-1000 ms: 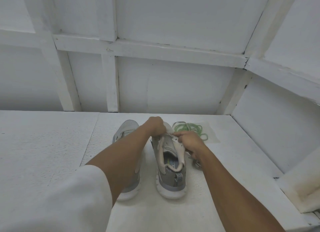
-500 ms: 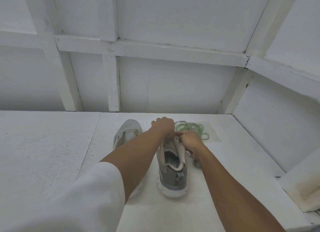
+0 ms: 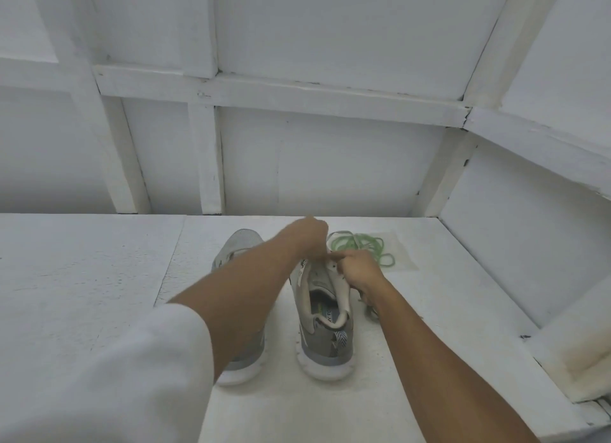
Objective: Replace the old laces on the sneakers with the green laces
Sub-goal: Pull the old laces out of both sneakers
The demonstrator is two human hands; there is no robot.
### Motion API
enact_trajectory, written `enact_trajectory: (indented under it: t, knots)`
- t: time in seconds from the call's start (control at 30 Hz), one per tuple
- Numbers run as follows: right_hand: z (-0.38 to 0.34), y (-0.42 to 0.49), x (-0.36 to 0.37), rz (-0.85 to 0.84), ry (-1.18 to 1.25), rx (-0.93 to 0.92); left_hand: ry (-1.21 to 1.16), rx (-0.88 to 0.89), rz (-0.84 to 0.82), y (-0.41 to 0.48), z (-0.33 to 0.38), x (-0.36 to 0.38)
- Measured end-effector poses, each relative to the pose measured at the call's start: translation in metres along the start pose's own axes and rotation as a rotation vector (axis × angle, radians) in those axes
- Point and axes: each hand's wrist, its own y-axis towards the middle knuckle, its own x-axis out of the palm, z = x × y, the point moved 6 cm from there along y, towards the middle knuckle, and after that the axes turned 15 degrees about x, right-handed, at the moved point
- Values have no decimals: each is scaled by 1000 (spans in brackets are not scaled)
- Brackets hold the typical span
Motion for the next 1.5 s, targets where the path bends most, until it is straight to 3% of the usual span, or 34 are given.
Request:
enact_trajectory:
  t: [0.17,0.37,0.43,0.57,0.7,0.87,1.1,1.2,1.27,1.37,1.5]
  knots:
    - [0,1,2,-13,1,-2,10,-23,-10,-1,3,10]
    - [1,2,2,1,7,2,65,-290,279,-23,-71,-66]
    - [1,3,2,5,7,3,84,-341,304,-27,-82,-74]
    - [-1,-1,3,7,-12,2,-87,-177,197,-11,-52,-32]
    - [-3,-5,2,-6,-9,-16,-118,-7,-45,9,-13,25]
    - [-1,-4,2,5,-5,-6,-119,-45,-15,9,-22,25]
    - [-1,-3,3,8,16,3,-91,-247,253,-13,-78,-44]
    - [0,-2,5,4,2,18,-91,-236,230,-16,-71,-40]
    - [0,-2,4,19,1,25,-162,-131,196,-10,-53,-27]
    - [-1,-5,3,28,-4,19,-184,-2,20,-2,-21,6]
    - [-2,-6,3,33,-6,12,-205,-14,-17,3,-13,33]
